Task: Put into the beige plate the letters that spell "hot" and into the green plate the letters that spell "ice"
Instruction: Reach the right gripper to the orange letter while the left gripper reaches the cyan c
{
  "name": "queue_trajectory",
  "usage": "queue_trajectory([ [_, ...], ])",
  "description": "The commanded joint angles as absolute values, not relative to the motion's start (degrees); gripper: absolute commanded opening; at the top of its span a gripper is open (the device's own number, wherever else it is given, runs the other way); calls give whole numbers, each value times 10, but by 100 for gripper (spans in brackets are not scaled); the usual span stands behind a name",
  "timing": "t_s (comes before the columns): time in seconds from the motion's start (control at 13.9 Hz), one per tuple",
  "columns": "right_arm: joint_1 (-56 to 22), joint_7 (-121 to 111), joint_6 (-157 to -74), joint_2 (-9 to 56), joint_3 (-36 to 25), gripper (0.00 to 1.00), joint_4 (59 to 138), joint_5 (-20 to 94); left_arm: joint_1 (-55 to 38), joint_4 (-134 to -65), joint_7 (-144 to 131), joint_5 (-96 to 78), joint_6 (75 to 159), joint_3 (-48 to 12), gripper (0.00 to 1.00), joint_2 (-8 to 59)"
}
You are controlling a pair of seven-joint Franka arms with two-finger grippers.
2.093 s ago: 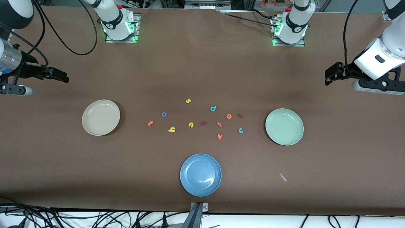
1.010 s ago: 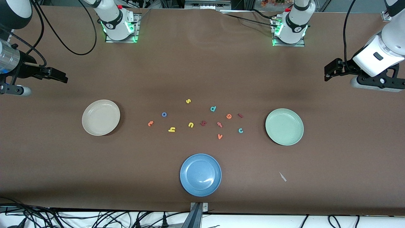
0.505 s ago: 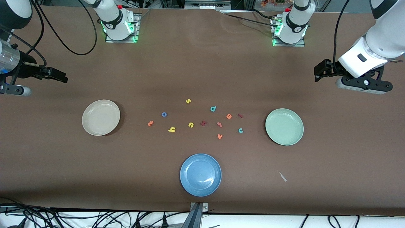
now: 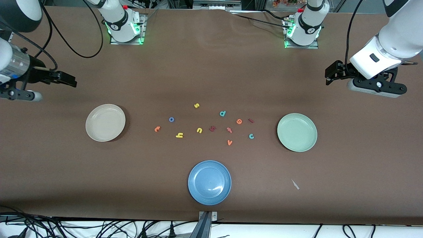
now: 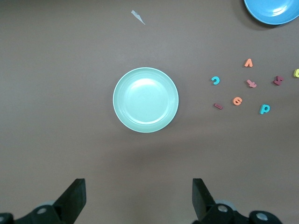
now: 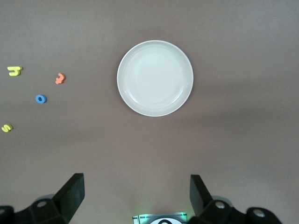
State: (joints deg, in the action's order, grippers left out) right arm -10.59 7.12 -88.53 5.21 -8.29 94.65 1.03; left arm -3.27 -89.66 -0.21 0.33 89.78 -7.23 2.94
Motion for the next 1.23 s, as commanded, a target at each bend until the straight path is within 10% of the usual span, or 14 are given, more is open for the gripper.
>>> queue_trajectory([
  [0.0,-108,76,-897,76,-60,100,947,18,-31,-886,-1,11,903,-75,100,40],
  [0.51,-173,343,-1023,163,-19,100,966,45,-43,-885,0,-1,950,-80,100,112],
  [1.15,-199,529,-1444,243,9,100,1162,46,-173,-886,-102,3,1139,-85,100,292],
])
